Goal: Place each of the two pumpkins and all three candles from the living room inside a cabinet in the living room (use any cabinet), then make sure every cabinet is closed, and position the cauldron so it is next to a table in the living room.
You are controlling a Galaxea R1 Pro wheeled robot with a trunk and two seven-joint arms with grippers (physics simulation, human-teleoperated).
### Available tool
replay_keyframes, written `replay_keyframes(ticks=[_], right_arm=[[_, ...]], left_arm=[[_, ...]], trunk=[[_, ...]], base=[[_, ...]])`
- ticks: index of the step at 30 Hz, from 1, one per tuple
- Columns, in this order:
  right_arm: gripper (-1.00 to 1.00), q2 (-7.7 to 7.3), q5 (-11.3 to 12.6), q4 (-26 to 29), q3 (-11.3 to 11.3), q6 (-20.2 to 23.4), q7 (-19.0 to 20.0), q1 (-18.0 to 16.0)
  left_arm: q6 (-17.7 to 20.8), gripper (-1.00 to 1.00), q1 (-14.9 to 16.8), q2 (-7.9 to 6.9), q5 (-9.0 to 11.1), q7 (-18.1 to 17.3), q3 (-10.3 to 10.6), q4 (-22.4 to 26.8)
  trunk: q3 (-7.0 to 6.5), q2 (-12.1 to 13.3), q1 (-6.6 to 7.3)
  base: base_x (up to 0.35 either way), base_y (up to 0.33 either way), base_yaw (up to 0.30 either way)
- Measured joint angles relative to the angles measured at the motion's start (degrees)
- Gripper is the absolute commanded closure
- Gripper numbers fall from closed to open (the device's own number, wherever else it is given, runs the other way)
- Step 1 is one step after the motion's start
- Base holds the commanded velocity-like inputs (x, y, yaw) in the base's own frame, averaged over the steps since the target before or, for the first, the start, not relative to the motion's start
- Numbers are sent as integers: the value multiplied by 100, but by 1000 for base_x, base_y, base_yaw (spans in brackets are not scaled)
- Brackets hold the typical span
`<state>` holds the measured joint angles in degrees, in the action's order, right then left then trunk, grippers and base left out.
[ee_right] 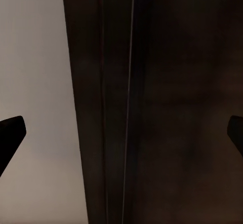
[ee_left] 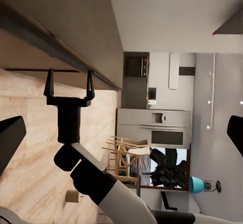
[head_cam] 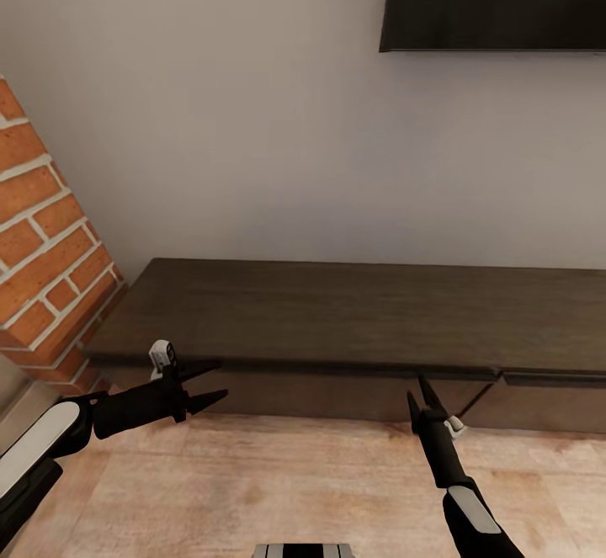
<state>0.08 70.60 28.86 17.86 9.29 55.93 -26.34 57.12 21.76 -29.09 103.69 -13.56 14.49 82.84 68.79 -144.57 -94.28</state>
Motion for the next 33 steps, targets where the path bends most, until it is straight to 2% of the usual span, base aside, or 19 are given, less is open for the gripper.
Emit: replay_keyframes(ticks=[16,33], right_arm=[[-100,0,1,0,0,5,0,0],[-100,-1,2,0,-10,13,9,8]], left_arm=[[0,-100,4,-4,-3,0,-1,0],[0,-100,1,-3,2,1,-2,2]], trunk=[[0,0,0],[1,0,-1]], base=[[76,24,0],[11,3,0]])
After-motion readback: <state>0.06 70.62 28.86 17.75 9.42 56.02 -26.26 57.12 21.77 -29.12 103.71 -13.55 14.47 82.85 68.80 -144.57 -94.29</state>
